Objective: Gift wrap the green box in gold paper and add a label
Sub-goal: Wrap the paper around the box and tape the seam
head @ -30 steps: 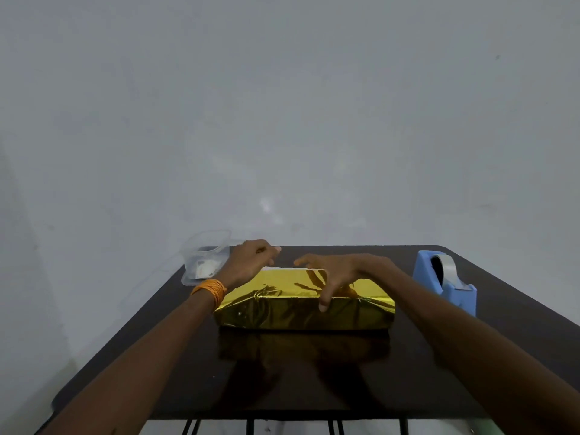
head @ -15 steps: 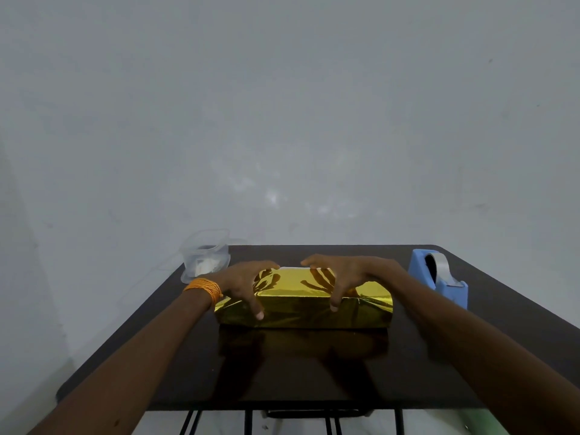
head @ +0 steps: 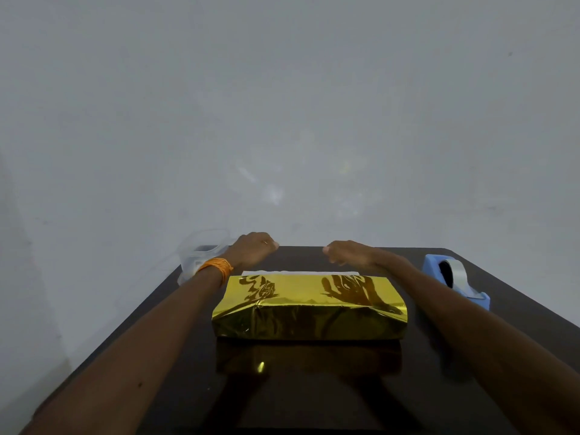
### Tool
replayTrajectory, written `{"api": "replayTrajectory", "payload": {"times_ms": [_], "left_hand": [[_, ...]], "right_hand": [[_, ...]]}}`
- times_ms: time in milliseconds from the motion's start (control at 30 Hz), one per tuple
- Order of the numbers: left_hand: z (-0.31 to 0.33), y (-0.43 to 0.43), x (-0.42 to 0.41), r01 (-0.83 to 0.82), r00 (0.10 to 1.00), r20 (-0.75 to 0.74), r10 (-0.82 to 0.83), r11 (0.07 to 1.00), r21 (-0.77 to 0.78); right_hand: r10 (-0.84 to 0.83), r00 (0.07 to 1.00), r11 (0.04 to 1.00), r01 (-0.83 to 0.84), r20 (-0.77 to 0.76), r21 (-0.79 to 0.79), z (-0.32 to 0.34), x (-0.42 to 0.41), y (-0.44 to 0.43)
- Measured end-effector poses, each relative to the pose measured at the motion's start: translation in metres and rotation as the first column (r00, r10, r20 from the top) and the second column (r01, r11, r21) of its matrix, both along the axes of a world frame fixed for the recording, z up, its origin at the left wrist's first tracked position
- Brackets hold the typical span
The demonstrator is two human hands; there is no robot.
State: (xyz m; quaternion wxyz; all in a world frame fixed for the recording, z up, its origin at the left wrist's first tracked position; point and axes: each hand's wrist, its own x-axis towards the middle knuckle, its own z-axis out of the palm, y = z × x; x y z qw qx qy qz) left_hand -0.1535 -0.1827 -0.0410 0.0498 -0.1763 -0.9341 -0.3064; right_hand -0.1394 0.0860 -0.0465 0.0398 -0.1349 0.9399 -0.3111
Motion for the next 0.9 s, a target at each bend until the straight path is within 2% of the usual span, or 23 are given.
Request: {"api": "replayTrajectory", "payload": {"times_ms": [133,333,567,667,800,900], "left_hand": [[-0.012,0.008,-0.041,-0.027,0.999,0.019,0.03,0.993,-0.112],[-0.046,0.007,-0.09,0.008,0.99,0.137,0.042,0.94,-0.341],[-0.08,-0.004,-0.126,-0.012,0.966,0.222,0.13,0.885,-0.466],[-0.081,-0.005,-0.13,-0.069,0.981,0.128,0.144,0.881,-0.468],[-0.075,-0.009,-0.126,-0.118,0.99,0.01,0.142,0.854,-0.506],[-0.07,-0.009,-0.116,-0.154,0.988,-0.082,0.131,0.892,-0.424]], "right_hand": [[-0.043,0.999,0.991,0.04,0.027,0.126,-0.019,-0.044,0.015],[-0.073,0.991,0.941,0.032,0.109,0.338,-0.044,-0.093,0.022],[-0.109,0.958,0.882,-0.029,0.264,0.471,-0.058,-0.116,0.016],[-0.131,0.971,0.874,0.017,0.202,0.485,-0.059,-0.118,0.016],[-0.111,0.993,0.812,0.065,0.044,0.581,-0.054,-0.114,0.017],[-0.074,0.997,0.812,0.081,-0.036,0.579,-0.049,-0.104,0.014]]}}
